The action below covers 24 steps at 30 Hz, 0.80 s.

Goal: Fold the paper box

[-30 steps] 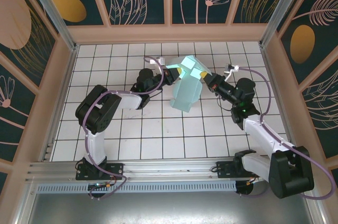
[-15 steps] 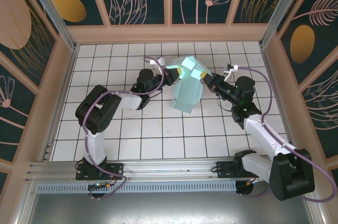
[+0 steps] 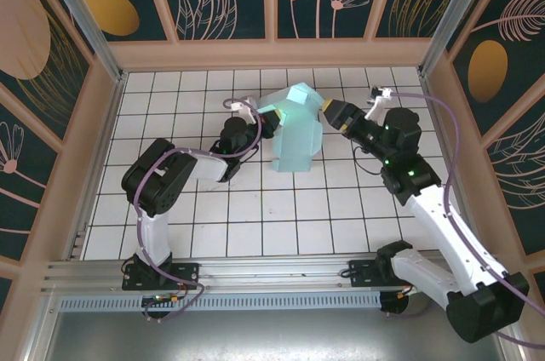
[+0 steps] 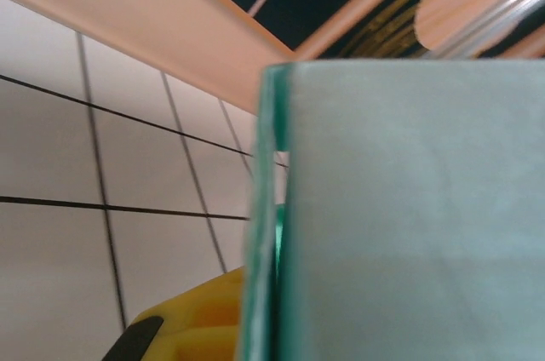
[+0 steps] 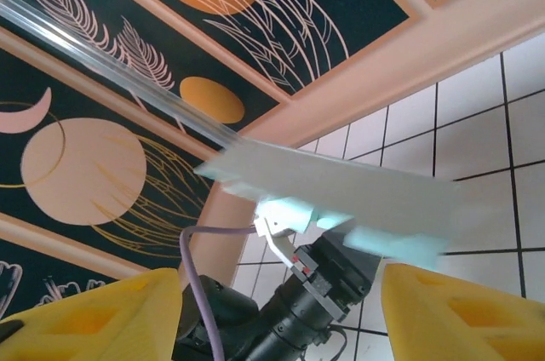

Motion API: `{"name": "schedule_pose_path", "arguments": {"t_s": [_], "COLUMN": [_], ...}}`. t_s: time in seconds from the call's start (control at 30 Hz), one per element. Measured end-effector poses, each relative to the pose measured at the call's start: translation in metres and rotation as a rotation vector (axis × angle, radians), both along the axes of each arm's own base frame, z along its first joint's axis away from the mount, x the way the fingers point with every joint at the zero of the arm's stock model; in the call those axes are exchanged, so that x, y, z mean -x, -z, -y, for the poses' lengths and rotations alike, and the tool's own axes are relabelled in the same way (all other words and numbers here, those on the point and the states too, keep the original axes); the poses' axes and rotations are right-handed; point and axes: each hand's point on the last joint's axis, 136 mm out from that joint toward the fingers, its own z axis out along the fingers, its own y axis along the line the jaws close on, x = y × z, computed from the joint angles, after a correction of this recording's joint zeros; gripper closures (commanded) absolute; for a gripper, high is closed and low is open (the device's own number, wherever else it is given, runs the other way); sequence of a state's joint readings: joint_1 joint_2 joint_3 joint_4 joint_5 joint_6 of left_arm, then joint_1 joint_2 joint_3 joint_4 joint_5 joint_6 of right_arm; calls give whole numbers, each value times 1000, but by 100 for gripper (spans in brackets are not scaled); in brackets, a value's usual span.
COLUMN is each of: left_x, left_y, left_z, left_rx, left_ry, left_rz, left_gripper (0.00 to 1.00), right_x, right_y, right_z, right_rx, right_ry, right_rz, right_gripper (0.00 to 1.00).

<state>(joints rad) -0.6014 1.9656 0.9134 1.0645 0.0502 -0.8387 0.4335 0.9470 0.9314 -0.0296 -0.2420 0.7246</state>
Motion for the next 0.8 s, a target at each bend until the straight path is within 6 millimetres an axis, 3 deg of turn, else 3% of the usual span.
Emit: {"name": "schedule_pose_path", "arguments": {"t_s": [0.1,0.17,0.37,0.5,0.8], "left_x": [-4,-7,-11,-9,-4], "left_y": [3,2,5,14,29], "left_z": [-9,-14,-23,-31,-41], "left_rx": [-7,-10,-28,-49,-77], "left_ry": [-58,-88,-147,-175,-205], "left_rz": [-2,3,10,-4,-26], "left_gripper": [100,100,100,100,100], "right_x": [0,-3,-25,-37,-59], "right_y": [-16,-20,5,19,43], "right_z": [-22,-38,-72,-91,-106], "right_rx": [56,103,274,363,464], "right_ry": [-1,-5,23,31,55], "right_rz": [9,0,-89,-125,-171], "right_gripper": [55,59,61,69,68]}}
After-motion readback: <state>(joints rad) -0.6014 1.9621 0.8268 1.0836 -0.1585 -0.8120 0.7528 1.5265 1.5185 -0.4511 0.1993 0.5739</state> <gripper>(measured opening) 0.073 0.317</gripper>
